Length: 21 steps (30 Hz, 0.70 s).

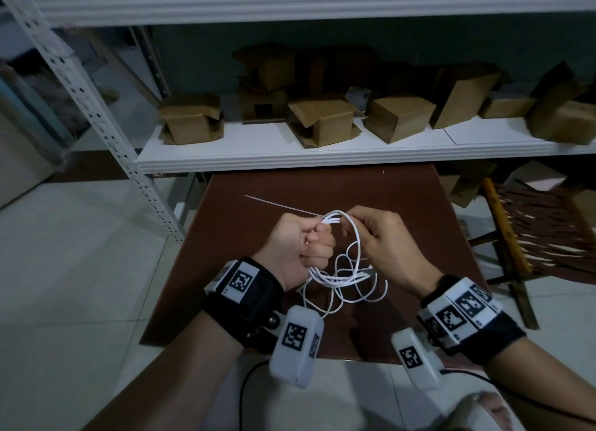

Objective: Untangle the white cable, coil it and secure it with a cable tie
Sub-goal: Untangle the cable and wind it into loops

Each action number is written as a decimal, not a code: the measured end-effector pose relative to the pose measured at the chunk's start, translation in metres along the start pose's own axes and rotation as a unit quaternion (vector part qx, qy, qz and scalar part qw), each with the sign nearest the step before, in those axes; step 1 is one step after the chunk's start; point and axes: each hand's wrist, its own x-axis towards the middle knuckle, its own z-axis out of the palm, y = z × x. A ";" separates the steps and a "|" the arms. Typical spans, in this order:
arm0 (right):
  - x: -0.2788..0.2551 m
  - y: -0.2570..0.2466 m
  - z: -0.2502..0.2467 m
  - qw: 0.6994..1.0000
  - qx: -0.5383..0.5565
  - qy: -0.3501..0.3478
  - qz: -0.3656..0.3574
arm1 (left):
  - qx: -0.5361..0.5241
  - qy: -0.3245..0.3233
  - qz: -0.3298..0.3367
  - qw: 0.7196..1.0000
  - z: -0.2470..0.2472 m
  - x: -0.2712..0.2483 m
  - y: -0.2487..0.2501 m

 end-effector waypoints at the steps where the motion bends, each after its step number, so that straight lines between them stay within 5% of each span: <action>1: -0.001 -0.001 0.000 1.000 0.002 -0.002 0.001 | 0.022 0.002 0.000 1.000 0.002 -0.001 0.001; 12: -0.001 -0.011 -0.002 0.974 0.200 -0.027 0.099 | 0.125 0.048 0.058 0.989 0.010 0.005 -0.003; 21: 0.001 -0.008 0.001 0.987 0.137 -0.004 0.083 | 0.134 0.064 0.095 0.984 0.012 0.006 -0.007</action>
